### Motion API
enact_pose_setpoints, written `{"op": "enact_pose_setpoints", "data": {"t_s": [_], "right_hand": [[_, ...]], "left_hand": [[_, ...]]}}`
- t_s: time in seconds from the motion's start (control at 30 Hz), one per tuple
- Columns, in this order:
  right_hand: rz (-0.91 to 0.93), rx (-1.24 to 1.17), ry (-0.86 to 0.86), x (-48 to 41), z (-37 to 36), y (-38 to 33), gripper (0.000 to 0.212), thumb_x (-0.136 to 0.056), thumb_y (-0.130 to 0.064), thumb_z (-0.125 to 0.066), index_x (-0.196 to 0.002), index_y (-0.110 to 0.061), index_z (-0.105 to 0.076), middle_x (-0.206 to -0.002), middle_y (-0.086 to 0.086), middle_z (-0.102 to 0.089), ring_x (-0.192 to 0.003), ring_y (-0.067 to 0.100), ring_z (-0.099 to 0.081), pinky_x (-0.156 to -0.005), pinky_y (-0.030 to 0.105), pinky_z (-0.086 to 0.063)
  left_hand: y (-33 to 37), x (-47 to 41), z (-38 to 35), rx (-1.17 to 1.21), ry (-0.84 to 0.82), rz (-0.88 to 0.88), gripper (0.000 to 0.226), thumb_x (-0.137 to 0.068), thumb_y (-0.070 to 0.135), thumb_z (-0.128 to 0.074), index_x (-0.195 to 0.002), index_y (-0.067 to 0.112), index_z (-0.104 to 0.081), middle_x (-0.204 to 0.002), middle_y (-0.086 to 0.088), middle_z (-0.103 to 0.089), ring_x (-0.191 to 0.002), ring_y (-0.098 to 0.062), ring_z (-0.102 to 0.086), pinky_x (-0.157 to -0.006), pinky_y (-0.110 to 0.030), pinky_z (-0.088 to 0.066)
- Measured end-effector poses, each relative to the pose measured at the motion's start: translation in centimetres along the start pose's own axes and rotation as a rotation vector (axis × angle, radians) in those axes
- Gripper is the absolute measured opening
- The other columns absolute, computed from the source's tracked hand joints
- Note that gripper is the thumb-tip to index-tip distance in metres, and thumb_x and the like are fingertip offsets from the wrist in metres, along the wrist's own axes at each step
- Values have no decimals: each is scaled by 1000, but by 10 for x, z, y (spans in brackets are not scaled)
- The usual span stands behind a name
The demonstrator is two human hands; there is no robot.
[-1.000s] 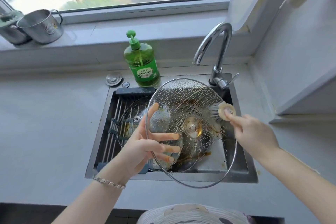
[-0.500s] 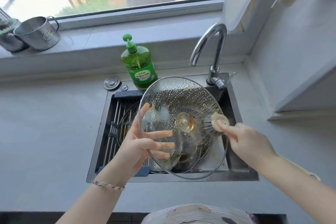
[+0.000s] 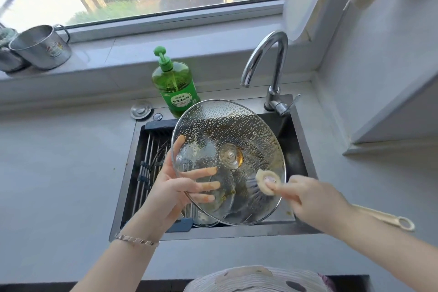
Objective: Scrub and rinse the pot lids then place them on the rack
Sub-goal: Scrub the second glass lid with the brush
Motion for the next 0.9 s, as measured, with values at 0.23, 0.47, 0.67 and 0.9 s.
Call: {"op": "enact_pose_setpoints", "data": {"t_s": [0.23,0.47,0.67,0.9], "right_hand": [[69,-137,-116,8,-8,-9,42,-96,-35,-30,-129,-58,-39,-76,-7,-40,-79,17,-50,-64,26,-33],[154,-247,-177,11,-13,-36,40,-97,-25,-41,-128,-49,-49,-71,-10,-36,-74,13,-43,-68,29,-37],[173,-283,-46,-1,-3,-39,42,-92,-37,-32,-127,-57,-42,-74,-6,-46,-69,14,-45,-56,25,-35],[129,-171,109,-20,16,-32,42,-93,-24,-42,-129,-45,-49,-70,-9,-38,-61,13,-41,-48,17,-26]], "left_hand": [[-2,1,3,-19,28,24,109,-59,-28,-51,-132,52,-37,-105,-36,-63,-79,-46,-67,-58,-44,-59],[-9,1,4,-40,40,59,99,-73,-29,-39,-130,51,-38,-104,-33,-65,-89,-51,-63,-56,-41,-59],[-11,0,1,-3,51,62,99,-70,-31,-41,-129,49,-40,-103,-34,-65,-85,-49,-64,-54,-39,-58],[-16,0,-8,31,12,73,101,-56,-18,-52,-129,51,-40,-104,-34,-64,-84,-48,-64,-55,-40,-58]]}}
Point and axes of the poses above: each hand's wrist, its own x-axis away from the middle knuckle, its own z-axis out of the back of the hand, y = z × x, the point moved 9 cm from there along -x, towards the middle knuckle
